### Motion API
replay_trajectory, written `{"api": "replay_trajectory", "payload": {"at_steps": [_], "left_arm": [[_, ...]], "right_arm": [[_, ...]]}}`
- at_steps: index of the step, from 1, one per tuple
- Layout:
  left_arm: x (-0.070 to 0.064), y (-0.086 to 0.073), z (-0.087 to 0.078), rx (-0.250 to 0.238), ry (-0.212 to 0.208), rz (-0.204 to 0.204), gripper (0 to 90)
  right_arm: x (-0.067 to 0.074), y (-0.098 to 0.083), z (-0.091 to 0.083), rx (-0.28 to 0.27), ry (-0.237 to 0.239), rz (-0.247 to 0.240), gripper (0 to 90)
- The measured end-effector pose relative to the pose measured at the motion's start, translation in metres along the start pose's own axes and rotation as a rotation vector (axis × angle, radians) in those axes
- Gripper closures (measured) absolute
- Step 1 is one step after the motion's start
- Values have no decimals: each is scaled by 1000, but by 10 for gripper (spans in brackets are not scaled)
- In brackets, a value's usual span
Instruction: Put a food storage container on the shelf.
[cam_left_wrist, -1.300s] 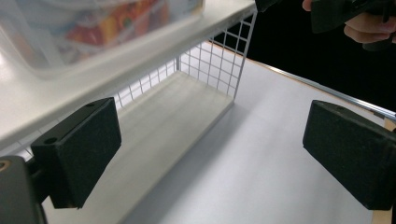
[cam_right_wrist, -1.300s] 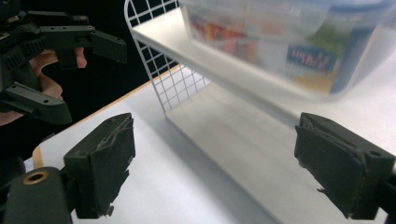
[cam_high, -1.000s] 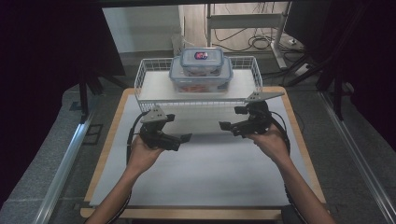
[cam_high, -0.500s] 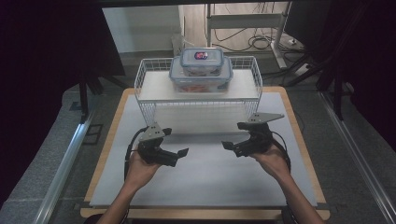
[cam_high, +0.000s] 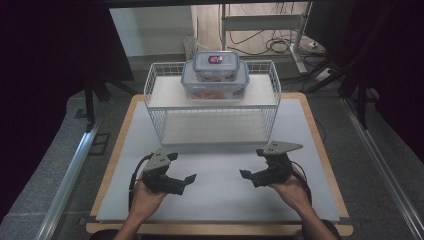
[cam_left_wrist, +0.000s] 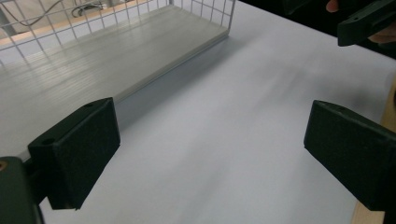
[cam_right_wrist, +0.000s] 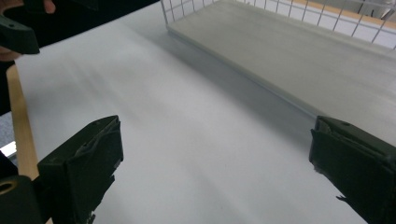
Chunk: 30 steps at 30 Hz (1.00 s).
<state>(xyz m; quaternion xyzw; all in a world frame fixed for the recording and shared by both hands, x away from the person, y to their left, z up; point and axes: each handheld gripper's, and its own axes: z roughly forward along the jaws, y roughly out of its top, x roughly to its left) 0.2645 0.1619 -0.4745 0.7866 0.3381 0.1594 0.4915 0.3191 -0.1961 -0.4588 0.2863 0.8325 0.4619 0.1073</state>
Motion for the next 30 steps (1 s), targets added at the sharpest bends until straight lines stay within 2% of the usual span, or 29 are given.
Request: {"api": "replay_trajectory", "payload": {"at_steps": [3,10,14,20,24,25,30], "left_arm": [[-3,-10,0,9,5,-3,32],[-15,-32,-1,87,50,53,25],[-19,-42,1,130,38,43,16],[-25,-57,5,194,57,56,9],[-23,-61,8,230,85,76,6],[-22,-62,9,237,96,75,6],[-19,-64,10,249,102,57,7]], "right_arm": [[2,-9,0,5,-3,9,27],[8,-28,-3,35,-42,-13,27],[8,-38,-4,55,-51,-8,27],[8,-52,0,100,-71,-3,27],[7,-61,6,163,-68,8,27],[8,-61,7,166,-67,8,27],[6,-62,7,170,-71,14,27]]}}
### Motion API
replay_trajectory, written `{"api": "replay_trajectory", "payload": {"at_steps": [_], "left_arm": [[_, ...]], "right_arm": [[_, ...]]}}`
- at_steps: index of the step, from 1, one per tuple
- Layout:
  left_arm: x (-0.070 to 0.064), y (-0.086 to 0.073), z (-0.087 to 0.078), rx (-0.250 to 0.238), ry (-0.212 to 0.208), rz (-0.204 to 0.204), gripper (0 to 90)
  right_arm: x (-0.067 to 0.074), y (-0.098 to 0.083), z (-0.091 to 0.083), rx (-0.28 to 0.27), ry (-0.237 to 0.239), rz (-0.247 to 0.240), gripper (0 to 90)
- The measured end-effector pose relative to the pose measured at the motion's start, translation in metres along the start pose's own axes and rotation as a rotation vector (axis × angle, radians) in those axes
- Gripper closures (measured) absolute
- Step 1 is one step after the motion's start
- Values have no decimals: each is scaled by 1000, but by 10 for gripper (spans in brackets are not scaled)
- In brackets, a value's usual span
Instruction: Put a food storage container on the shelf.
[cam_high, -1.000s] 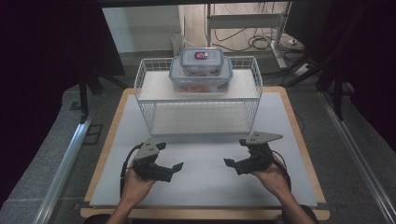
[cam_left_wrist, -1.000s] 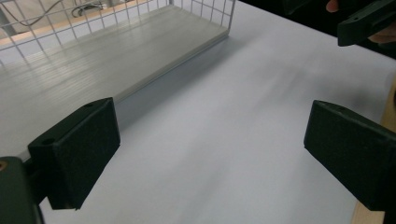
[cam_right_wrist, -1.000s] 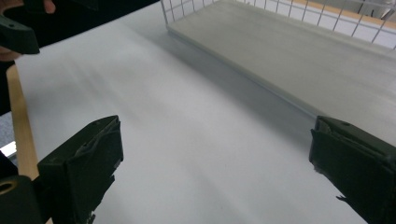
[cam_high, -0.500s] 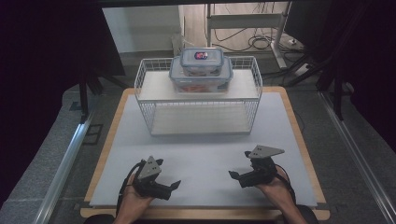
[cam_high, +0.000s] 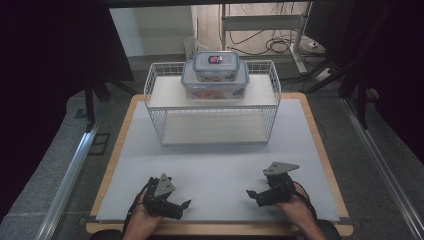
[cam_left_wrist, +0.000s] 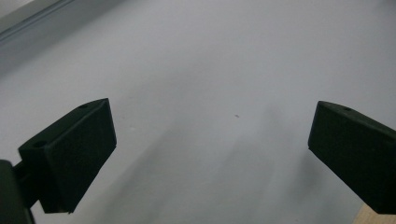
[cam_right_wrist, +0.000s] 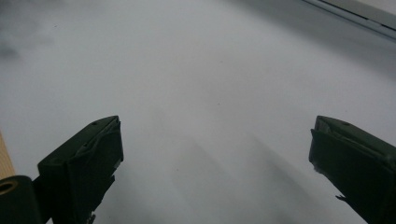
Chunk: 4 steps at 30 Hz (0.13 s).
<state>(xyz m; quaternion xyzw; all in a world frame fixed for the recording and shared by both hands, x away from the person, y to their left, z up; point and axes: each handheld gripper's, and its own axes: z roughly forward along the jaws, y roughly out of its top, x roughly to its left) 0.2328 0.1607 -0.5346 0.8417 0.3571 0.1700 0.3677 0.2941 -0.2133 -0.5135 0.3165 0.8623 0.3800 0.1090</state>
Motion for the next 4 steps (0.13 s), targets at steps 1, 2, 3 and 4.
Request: {"api": "replay_trajectory", "payload": {"at_steps": [1,2,3,4], "left_arm": [[0,0,0,-1,-1,0,7],[0,1,0,-2,-4,2,7],[0,1,0,-3,-4,3,7],[-1,2,0,-5,-7,2,8]], "right_arm": [[-1,0,0,1,1,7,27],[-1,-1,0,3,2,11,27],[-2,-1,0,2,4,11,27],[-2,0,1,2,4,12,27]]}}
